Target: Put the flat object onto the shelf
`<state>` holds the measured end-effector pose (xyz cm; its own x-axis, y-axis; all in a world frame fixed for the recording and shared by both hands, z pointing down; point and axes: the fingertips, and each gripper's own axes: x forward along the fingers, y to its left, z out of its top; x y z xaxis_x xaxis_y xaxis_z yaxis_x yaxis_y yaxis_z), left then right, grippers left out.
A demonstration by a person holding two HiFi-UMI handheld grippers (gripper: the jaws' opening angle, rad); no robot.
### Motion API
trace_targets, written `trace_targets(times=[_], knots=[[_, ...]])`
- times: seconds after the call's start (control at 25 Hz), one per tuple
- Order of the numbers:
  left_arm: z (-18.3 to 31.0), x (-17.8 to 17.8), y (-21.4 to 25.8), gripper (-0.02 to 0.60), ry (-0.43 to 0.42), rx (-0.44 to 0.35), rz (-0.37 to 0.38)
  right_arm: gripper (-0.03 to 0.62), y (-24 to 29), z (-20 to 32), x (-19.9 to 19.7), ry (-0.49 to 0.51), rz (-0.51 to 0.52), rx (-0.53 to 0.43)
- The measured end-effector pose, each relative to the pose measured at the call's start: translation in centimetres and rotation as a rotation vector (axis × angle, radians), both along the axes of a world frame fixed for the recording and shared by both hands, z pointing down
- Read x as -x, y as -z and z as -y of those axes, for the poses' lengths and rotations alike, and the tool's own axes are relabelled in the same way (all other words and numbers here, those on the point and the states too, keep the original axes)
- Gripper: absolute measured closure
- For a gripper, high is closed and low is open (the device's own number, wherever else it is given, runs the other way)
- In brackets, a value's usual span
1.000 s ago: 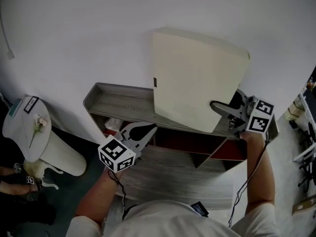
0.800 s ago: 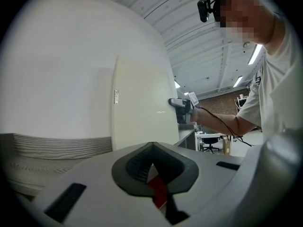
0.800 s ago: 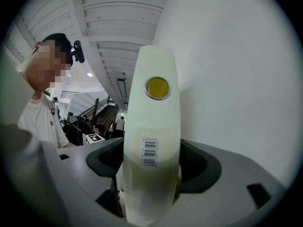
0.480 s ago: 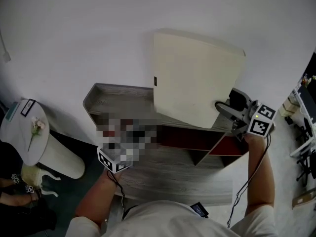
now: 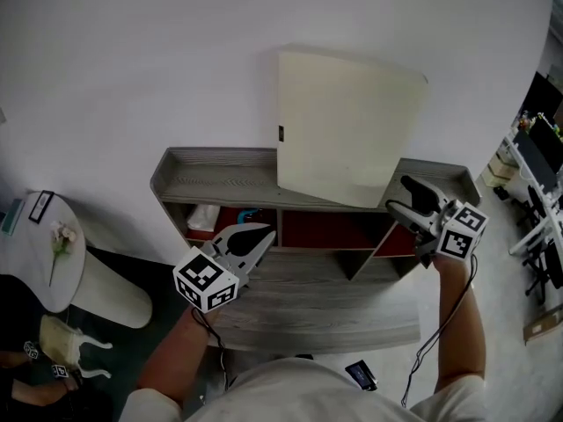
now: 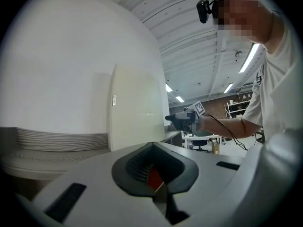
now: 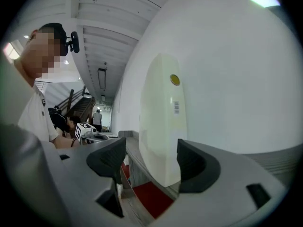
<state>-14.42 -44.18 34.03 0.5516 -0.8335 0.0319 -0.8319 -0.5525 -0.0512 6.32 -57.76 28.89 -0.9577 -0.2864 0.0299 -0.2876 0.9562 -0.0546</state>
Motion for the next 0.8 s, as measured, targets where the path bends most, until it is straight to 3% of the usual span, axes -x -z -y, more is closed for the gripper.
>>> trace_targets(times=[0.16,0.44,0.8], knots=[[-2.3,0.4,0.0,0.567,-0.035,-0.007,-0.002,0.272,-0.7,-3.8,0.6,-0.042,-0.006,-0.018],[-7.6,2.1,-0.2,0.566,-0.057,-0.018,0.001,0.289,-2.3,-11.4,3.2,-0.132,-0.056,-0.134],[-15.1,5.9,-1.4,0.567,-0.054,-0.013,0.034,0.466,-4.0,-22.2,5.9,-0.221,-0.032,-0.211]])
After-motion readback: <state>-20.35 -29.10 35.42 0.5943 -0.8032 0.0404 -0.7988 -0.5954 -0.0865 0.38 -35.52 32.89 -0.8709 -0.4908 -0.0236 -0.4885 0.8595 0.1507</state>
